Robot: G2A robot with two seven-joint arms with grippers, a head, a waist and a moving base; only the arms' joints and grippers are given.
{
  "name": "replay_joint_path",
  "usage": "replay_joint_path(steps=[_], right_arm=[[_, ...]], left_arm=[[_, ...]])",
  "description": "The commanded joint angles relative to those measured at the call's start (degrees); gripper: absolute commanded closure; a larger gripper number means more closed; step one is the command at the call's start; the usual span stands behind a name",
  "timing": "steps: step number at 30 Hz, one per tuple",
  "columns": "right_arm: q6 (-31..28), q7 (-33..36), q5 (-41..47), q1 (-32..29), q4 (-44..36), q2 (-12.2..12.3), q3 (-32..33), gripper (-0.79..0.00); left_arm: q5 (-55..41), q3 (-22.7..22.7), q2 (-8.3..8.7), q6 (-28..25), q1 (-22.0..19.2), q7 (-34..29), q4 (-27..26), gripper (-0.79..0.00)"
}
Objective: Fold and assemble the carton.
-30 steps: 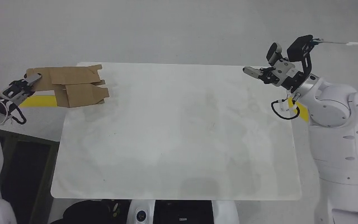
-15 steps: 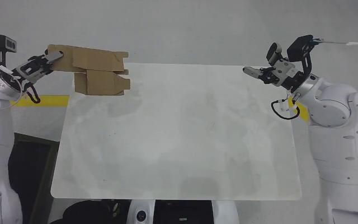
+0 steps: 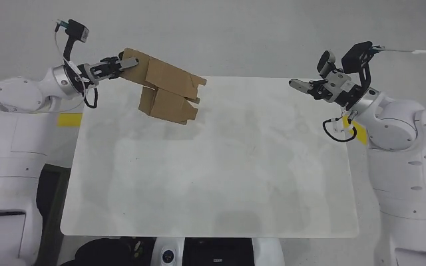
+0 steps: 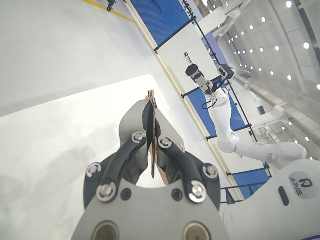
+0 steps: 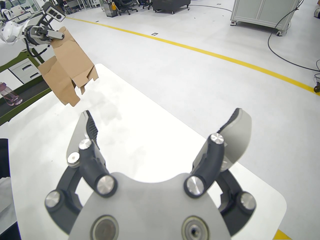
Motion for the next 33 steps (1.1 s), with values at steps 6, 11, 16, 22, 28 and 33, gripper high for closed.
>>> replay_joint_path(steps=[6, 11, 16, 22, 28, 33], right_arm=[[0.0, 0.0, 0.0, 0.0, 0.0, 0.0, 0.0, -0.785], [0.0, 0.0, 0.0, 0.0, 0.0, 0.0, 0.0, -0.785], [0.1, 0.5, 0.0, -0.9, -0.1, 0.2, -0.4, -0.785], [-4.3, 5.8, 6.2, 2.2, 4.4, 0.4, -4.1, -0.785], [-8.3, 11.5, 12.1, 8.0, 10.7, 0.1, -10.9, -0.785], [-10.9, 15.0, 16.0, 12.5, 15.4, -0.6, -17.2, -0.785]], left_arm=[[0.7, 8.2, -2.18, 1.2, -2.3, -2.6, -1.1, 0.0], [1.8, 11.4, -3.0, 1.2, -2.3, -3.8, -2.6, 0.0], [3.6, 12.8, -3.15, 0.1, -2.0, -6.4, -4.6, 0.0], [4.1, 14.1, -3.18, -0.6, -1.8, -9.9, -6.9, 0.0], [5.0, 15.7, -2.87, -0.2, -1.6, -10.3, -10.5, 0.0], [2.5, 16.6, -2.66, 0.6, -1.9, -11.1, -11.5, 0.0]])
